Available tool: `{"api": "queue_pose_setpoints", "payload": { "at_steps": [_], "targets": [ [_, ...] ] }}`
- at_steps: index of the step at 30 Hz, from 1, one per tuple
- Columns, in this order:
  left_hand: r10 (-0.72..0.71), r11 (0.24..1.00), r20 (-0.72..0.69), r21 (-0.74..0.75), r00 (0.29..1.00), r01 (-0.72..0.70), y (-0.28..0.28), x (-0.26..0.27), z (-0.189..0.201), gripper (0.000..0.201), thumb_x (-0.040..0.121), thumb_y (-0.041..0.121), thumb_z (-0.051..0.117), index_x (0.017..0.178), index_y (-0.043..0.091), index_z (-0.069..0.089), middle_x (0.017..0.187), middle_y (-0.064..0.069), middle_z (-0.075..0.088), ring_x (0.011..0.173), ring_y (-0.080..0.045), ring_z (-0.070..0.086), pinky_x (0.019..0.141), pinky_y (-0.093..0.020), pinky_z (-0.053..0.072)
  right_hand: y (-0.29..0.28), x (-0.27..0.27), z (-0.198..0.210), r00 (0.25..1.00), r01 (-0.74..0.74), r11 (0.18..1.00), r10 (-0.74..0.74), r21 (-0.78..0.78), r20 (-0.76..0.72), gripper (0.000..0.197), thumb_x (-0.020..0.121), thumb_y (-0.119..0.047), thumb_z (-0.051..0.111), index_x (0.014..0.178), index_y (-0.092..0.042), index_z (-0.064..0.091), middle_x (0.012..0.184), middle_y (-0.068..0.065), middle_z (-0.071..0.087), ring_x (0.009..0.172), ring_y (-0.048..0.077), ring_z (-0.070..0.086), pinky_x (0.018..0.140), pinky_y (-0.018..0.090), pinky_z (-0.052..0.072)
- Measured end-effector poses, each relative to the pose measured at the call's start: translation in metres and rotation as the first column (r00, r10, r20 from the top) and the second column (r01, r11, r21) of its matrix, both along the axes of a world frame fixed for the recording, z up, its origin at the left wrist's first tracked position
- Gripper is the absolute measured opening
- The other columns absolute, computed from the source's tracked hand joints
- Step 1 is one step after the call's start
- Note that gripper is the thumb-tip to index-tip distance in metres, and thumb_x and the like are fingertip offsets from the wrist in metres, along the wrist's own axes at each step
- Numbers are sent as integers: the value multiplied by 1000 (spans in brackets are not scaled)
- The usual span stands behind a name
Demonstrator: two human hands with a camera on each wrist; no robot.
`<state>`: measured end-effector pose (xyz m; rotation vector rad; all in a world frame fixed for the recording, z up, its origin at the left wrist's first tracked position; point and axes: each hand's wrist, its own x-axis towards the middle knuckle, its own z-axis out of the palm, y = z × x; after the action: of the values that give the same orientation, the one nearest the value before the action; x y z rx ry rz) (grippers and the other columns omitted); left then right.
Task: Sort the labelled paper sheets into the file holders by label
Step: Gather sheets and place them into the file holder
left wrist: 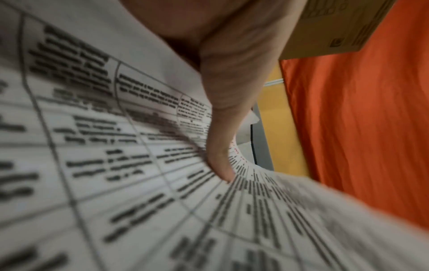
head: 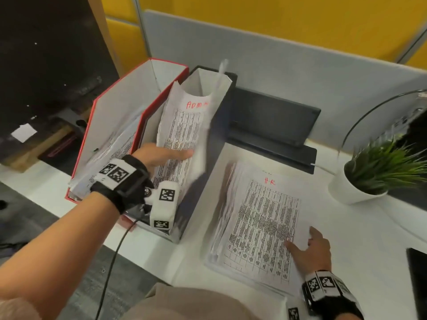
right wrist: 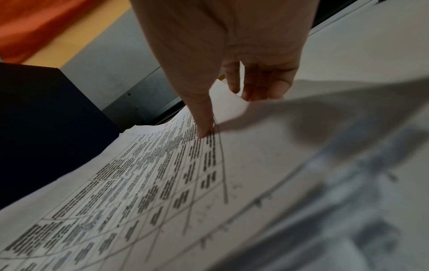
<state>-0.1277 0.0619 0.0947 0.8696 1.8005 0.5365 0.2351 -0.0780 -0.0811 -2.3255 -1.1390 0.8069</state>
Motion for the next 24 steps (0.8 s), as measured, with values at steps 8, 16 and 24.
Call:
{"api": "queue_pose_setpoints", "payload": {
  "at_steps": [8,16,24],
  "targets": [
    [-280,944,-663,-57,694,326,13,21,-19,31,84,4,59,114,-5,56,114,-23,61,104,-37,60,85,-38,49,2,1,-1,1000,-6,1000,6,-15,15,87,70,-30,79,141,-9,33,133,20,42,120,35,46,103,49,39],
    [-625,721,-720,-382,303,578,26,16,-32,34,84,21,67,110,0,61,111,-13,65,103,-27,63,80,-26,48,3,0,-2,1000,-8,1000,9,-30,19,90,73,-29,77,145,-10,25,137,21,37,125,37,42,106,51,36],
    [-249,840,-684,200,686,504,31,20,15,26,89,14,58,114,9,59,109,-9,63,100,-26,59,88,-34,46,4,-2,4,1000,-10,999,11,-43,29,89,75,-28,76,146,-14,24,137,20,38,125,37,41,104,50,37]
  ]
}}
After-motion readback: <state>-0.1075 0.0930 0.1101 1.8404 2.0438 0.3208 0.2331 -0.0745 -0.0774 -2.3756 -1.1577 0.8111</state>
